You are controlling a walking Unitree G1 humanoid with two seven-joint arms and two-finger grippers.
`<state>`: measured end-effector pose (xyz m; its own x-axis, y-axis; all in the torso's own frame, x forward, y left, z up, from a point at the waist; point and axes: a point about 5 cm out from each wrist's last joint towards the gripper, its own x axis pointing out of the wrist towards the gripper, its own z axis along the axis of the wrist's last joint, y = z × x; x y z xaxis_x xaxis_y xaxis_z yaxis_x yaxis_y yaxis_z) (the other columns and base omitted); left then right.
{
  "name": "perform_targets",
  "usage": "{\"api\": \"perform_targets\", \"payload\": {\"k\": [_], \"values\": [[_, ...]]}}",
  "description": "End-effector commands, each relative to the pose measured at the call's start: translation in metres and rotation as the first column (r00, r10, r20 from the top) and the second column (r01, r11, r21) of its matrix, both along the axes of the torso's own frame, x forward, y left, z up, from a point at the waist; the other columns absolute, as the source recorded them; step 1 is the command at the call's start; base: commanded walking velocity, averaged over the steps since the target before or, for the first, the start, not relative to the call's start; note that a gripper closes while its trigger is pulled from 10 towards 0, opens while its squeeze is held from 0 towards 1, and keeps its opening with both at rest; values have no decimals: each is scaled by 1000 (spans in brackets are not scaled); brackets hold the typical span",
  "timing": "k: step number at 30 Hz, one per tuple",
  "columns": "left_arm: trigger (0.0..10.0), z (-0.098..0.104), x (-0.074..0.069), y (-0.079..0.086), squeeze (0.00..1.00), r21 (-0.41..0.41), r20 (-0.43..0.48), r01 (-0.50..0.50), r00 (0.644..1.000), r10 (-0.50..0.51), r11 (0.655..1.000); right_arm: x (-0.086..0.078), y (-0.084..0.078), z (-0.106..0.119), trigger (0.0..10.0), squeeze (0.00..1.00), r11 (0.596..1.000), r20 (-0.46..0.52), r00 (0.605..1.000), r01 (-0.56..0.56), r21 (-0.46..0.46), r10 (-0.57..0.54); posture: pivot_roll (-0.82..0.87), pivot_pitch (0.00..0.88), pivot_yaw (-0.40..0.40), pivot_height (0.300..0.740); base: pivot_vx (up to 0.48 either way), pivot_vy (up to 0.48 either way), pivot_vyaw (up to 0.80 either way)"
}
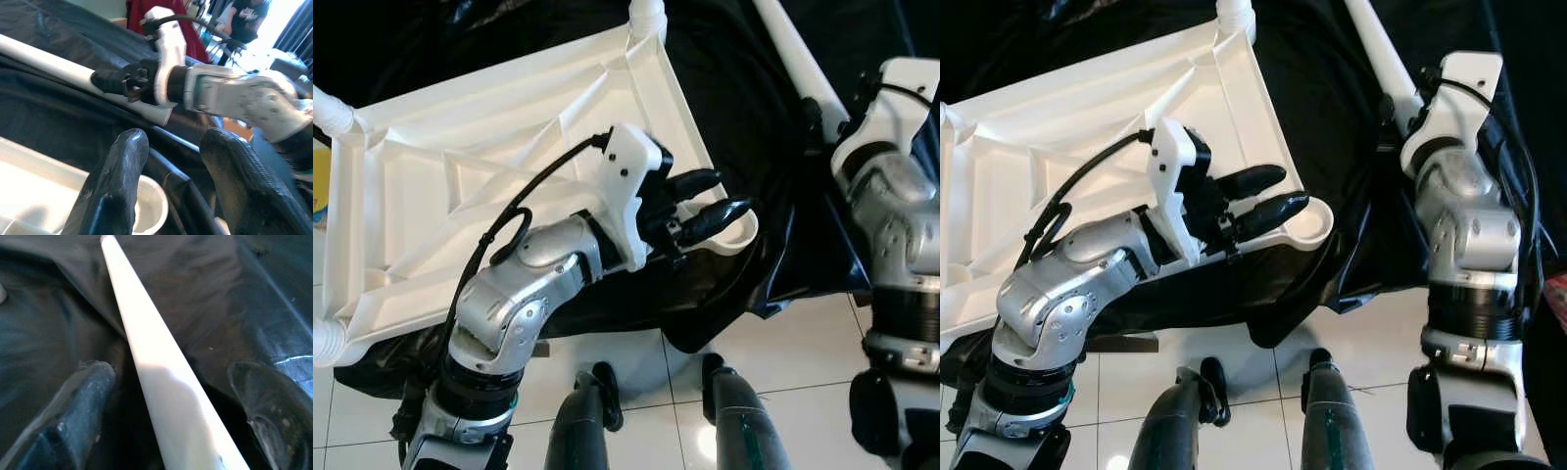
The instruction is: Building children table
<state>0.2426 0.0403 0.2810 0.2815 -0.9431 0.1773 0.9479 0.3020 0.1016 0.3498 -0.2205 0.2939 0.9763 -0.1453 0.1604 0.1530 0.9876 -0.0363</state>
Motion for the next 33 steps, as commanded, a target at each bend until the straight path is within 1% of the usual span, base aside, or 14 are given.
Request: {"api": "perform_targets", "payload": {"k": [1, 2, 5, 9, 11, 14, 16, 17, 19, 22, 23, 24, 27, 33], "values": [[10000, 4, -10, -1, 0, -7, 12, 111, 994, -111, 994, 7, -2, -12, 10000, 0, 1000, -94, 996, 1, -13, -3, -68, 288, 88, 740, 0, 0, 0], [10000, 8, -12, -2, 0, -22, 8, 131, 991, -131, 991, 14, -2, -13, 10000, 0, 1000, -155, 988, -14, 11, 15, -66, 296, 90, 740, 0, 0, 0], [10000, 11, -14, -2, 0, -36, 3, 150, 989, -150, 988, 20, -2, -12, 10000, 0, 999, -197, 980, -31, 19, 35, -62, 301, 91, 740, 0, 0, 0], [10000, 19, -18, -1, 0, -59, -3, 183, 983, -184, 981, 39, 1, 1, 10000, 0, 989, -307, 946, -61, 135, 101, -49, 322, 93, 740, 0, 0, 0], [10000, 21, -18, -1, 0, -62, -5, 187, 982, -187, 981, 42, 0, 3, 10000, 0, 987, -335, 936, -60, 147, 107, -48, 324, 92, 740, 0, 0, 0], [10000, 24, -11, -8, 0, -67, -16, 183, 983, -185, 981, 45, 0, 5, 10000, 0, 989, -400, 911, -45, 144, 100, -47, 325, 90, 740, 0, 0, 0], [10000, 25, -3, -20, 0, -70, -35, 176, 983, -179, 982, 47, 0, 7, 10000, 0, 984, -460, 881, -36, 173, 113, -51, 326, 88, 740, 0, 0, 0], [10000, 25, -3, -20, 0, -70, -35, 176, 983, -179, 982, 47, 0, 7, 10000, 0, 984, -460, 881, -36, 173, 113, -51, 326, 88, 740, 0, 0, 0], [10000, 24, 1, -28, 0, -75, -50, 170, 983, -174, 983, 46, 0, 6, 10000, 0, 981, -516, 847, -35, 192, 131, -54, 326, 86, 740, 0, 0, 0], [10000, 24, 2, -30, 0, -75, -54, 169, 983, -173, 983, 46, 1, 6, 10000, 0, 980, -532, 836, -36, 195, 136, -54, 326, 86, 740, 0, 0, 0], [10000, 24, 4, -32, 0, -76, -59, 165, 984, -170, 983, 45, 2, 4, 7255, 0, 979, -553, 820, -41, 200, 147, -54, 326, 85, 740, 0, 0, 0], [10000, 23, 6, -35, 0, -76, -63, 161, 984, -166, 984, 45, 3, 2, 392, 0, 979, -578, 801, -52, 195, 158, -53, 326, 84, 740, 0, 0, 0], [10000, 23, 2, -33, 0, -77, -62, 157, 985, -162, 985, 46, 5, 0, 0, 0, 983, -608, 778, -65, 174, 159, -52, 325, 82, 740, 0, 0, 0], [10000, 23, -3, -31, 0, -83, -60, 147, 986, -153, 986, 46, 5, 2, 0, 0, 982, -620, 769, -57, 178, 157, -49, 315, 76, 740, 0, 0, 0]]}}
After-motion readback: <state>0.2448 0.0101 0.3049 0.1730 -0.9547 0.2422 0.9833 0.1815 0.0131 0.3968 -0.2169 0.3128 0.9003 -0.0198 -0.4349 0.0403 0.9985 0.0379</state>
